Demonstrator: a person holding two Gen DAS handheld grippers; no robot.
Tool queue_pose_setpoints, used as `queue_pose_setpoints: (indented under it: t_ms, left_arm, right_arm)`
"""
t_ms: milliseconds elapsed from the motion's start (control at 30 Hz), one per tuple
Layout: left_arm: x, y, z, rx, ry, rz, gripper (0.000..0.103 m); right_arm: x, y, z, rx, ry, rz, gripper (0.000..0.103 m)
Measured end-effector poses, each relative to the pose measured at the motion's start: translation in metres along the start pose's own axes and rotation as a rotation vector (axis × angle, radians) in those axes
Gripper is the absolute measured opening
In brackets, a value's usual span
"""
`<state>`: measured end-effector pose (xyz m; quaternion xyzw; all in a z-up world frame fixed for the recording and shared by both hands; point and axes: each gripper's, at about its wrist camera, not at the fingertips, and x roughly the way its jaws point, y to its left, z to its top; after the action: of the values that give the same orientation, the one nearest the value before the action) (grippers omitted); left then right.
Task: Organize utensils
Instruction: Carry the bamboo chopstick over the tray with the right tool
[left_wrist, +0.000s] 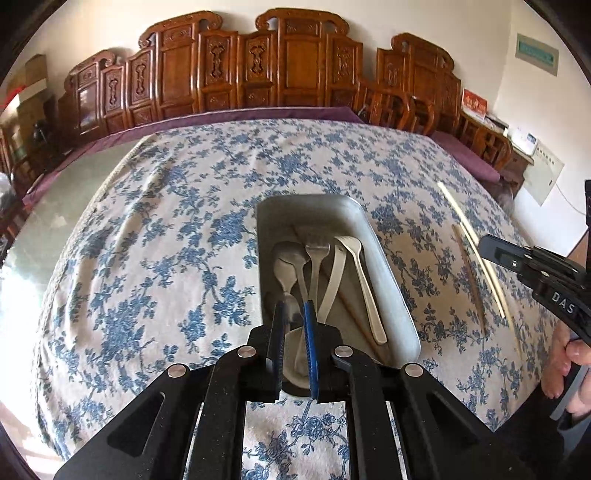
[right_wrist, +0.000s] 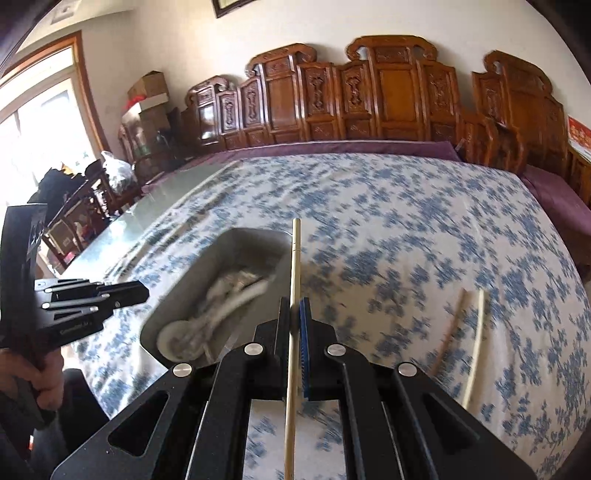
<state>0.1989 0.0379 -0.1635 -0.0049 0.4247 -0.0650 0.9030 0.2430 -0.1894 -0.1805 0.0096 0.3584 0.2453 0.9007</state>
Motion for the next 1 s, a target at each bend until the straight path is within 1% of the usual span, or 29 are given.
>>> queue_pose_setpoints:
  t_ms: [33,100,167,233,333,433,533,633,800,1000]
  left_arm:
    - [-0.004,0.001,0.000,-0.002,-0.010,0.003,0.022]
    - [-0.011,0.004,0.000,-0.005,-0.031,0.010,0.028]
    - [-0.016,0.006,-0.001,-0.009,-0.038,0.008,0.029]
    - [-0.021,0.008,-0.001,-0.011,-0.050,0.015,0.041]
    - [-0.028,0.014,-0.004,-0.008,-0.064,0.033,0.054]
    - [-0.030,0.020,-0.007,-0.011,-0.069,0.046,0.063]
    - [-0.030,0.028,-0.011,-0.021,-0.065,0.056,0.069]
    - [-0.030,0.037,-0.015,-0.041,-0.058,0.060,0.071]
    - [-0.028,0.048,-0.019,-0.053,-0.046,0.082,0.071]
    - [-0.030,0.055,-0.019,-0.066,-0.048,0.091,0.071]
  right_arm:
    - [0.003,0.006,0.005,-0.005,-0.004,0.013,0.006]
    - [0.008,0.016,0.012,-0.004,-0.008,0.034,0.006]
    - [0.014,0.026,0.018,-0.002,-0.008,0.054,0.006]
    - [0.025,0.037,0.024,-0.003,-0.001,0.069,0.006]
    - [0.038,0.050,0.030,-0.005,0.009,0.087,0.006]
    - [0.055,0.063,0.038,0.005,0.020,0.107,0.006]
    - [0.067,0.070,0.044,0.016,0.024,0.117,0.006]
    - [0.082,0.073,0.052,0.037,0.029,0.114,0.006]
    - [0.100,0.072,0.055,0.075,0.047,0.106,0.006]
    - [0.119,0.072,0.045,0.080,0.088,0.084,0.006]
